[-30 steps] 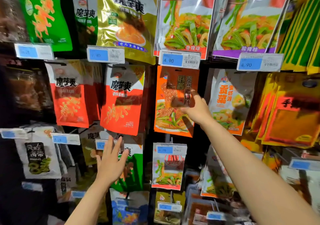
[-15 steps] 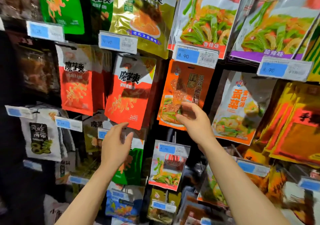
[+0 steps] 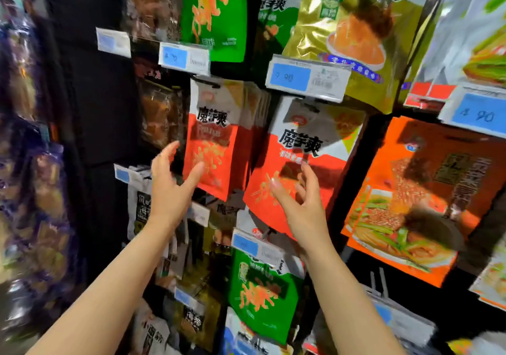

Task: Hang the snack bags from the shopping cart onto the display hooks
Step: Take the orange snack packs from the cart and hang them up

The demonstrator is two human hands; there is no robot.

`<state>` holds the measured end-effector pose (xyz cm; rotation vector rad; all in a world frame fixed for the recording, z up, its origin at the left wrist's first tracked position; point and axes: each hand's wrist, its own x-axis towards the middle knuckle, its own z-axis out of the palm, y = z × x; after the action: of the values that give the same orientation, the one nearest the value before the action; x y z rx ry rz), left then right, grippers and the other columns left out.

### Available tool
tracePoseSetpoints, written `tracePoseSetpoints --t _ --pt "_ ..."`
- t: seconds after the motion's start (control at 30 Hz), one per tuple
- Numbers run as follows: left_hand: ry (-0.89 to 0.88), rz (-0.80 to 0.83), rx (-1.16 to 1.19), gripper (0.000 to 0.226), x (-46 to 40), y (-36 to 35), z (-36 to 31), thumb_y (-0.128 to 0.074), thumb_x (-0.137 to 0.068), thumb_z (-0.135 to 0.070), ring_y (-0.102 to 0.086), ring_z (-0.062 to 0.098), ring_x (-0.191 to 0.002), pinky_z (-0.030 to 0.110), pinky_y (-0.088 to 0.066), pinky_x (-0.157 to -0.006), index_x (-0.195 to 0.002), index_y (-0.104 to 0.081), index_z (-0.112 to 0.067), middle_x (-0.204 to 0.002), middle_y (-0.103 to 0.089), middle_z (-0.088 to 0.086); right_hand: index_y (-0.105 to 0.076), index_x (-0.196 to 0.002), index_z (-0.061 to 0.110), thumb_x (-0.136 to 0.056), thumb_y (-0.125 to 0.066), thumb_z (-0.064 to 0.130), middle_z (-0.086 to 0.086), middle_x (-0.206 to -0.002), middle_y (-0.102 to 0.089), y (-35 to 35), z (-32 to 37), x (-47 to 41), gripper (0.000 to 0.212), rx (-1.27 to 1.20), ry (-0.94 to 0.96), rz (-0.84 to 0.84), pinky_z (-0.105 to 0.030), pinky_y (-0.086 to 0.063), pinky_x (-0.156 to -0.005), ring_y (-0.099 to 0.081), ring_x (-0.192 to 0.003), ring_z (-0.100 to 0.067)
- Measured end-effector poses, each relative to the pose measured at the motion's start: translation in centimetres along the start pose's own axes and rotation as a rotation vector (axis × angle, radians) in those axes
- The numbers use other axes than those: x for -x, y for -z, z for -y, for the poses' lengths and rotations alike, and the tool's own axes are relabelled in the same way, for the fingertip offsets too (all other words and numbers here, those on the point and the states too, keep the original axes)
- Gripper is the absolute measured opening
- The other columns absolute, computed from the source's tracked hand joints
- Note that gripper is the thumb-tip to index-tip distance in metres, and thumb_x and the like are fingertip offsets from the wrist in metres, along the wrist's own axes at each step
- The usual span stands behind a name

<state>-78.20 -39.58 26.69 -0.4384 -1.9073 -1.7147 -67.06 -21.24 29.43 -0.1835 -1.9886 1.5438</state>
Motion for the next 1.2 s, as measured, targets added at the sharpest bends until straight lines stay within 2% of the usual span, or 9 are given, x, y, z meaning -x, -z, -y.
tracePoseSetpoints --t 0.23,0.37,0.43,0.63,0.73,0.87,1.07,1.13,1.2 --pt "0.046 0.249 0.113 0.089 -12.9 -0.9 6.8 -0.076 -0.077 -0.041 -0.032 0.01 -0.138 0.035 -0.028 -0.114 -0.148 -0.024 -0.028 -0.151 -0.033 0.0 -0.025 -0.15 0.027 -0.078 -0.067 0.058 0.012 -0.151 -0.03 -10.1 -0.5 -8.4 0.089 -0.068 0.002 -0.163 -0.03 -0.022 -0.118 -0.029 -0.139 -0.005" --pt "0.066 0.481 0.202 0.101 -15.9 -2.9 9.4 -0.081 -0.074 -0.023 -0.044 -0.008 -0.117 0.007 -0.034 -0.098 -0.151 -0.016 -0.022 -0.143 -0.038 -0.004 -0.044 -0.141 0.027 -0.05 -0.06 0.083 0.004 -0.134 -0.057 -13.4 -1.3 -12.3 0.109 -0.012 -0.054 -0.298 -0.038 -0.039 -0.109 -0.053 -0.124 -0.014" --pt "0.089 0.548 0.259 0.102 -16.5 -3.8 10.1 -0.079 -0.069 -0.023 -0.048 -0.015 -0.104 0.001 -0.037 -0.089 -0.151 -0.017 -0.017 -0.137 -0.043 -0.003 -0.036 -0.146 0.026 -0.047 -0.061 0.079 0.001 -0.136 -0.056 -14.5 -2.0 -13.1 0.116 -0.027 -0.104 -0.309 -0.036 -0.039 -0.109 -0.053 -0.124 -0.015" --pt "0.133 0.519 0.443 0.091 -15.6 -3.7 11.0 -0.081 -0.056 -0.046 -0.057 0.009 -0.118 0.04 -0.041 -0.108 -0.135 -0.037 -0.038 -0.132 -0.057 -0.004 -0.036 -0.142 0.03 -0.053 -0.076 0.055 0.008 -0.118 -0.066 -16.6 -4.2 -12.7 0.1 -0.171 -0.108 -0.313 -0.03 -0.047 -0.098 -0.063 -0.107 -0.01" --pt "0.112 0.491 0.444 0.086 -15.1 -2.6 10.9 -0.079 -0.058 -0.051 -0.059 0.007 -0.115 0.043 -0.045 -0.104 -0.134 -0.04 -0.039 -0.127 -0.06 -0.009 -0.051 -0.121 0.037 -0.047 -0.08 0.059 0.007 -0.108 -0.071 -17.1 -4.7 -12.2 0.082 -0.245 -0.146 -0.259 -0.045 -0.05 -0.098 -0.067 -0.102 -0.016" --pt "0.037 0.521 0.361 0.101 -14.9 -1.4 10.5 -0.084 -0.062 -0.049 -0.055 0.0 -0.118 0.039 -0.044 -0.105 -0.145 -0.029 -0.033 -0.13 -0.054 -0.017 -0.037 -0.14 0.029 -0.054 -0.073 0.067 0.003 -0.128 -0.062 -17.1 -4.5 -11.2 0.101 -0.04 -0.088 -0.329 -0.044 -0.045 -0.104 -0.059 -0.117 -0.014" --pt "-0.068 0.556 0.295 0.115 -16.1 -2.0 9.1 -0.079 -0.062 -0.054 -0.031 0.008 -0.14 0.045 -0.033 -0.114 -0.15 -0.006 -0.04 -0.156 -0.025 -0.008 -0.046 -0.108 0.021 -0.067 -0.072 0.053 -0.009 -0.115 -0.061 -14.9 -2.0 -13.3 0.058 0.279 0.037 -0.47 -0.045 -0.048 -0.096 -0.059 -0.106 -0.025" --pt "-0.066 0.548 0.303 0.118 -16.5 -2.5 8.3 -0.082 -0.063 -0.045 -0.028 0.008 -0.141 0.043 -0.03 -0.115 -0.15 -0.002 -0.039 -0.158 -0.021 -0.008 -0.043 -0.128 0.022 -0.058 -0.07 0.07 -0.005 -0.119 -0.06 -14.3 -1.1 -15.0 0.089 0.347 0.017 -0.402 -0.027 -0.048 -0.094 -0.058 -0.101 -0.02" --pt "-0.084 0.534 0.301 0.122 -16.8 -3.1 8.0 -0.083 -0.061 -0.036 -0.029 0.009 -0.141 0.04 -0.03 -0.115 -0.15 0.001 -0.039 -0.158 -0.021 -0.005 -0.04 -0.127 0.03 -0.042 -0.06 0.089 -0.002 -0.107 -0.055 -14.0 -0.7 -15.8 0.105 0.412 -0.047 -0.313 -0.004 -0.042 -0.068 -0.052 -0.089 -0.015"
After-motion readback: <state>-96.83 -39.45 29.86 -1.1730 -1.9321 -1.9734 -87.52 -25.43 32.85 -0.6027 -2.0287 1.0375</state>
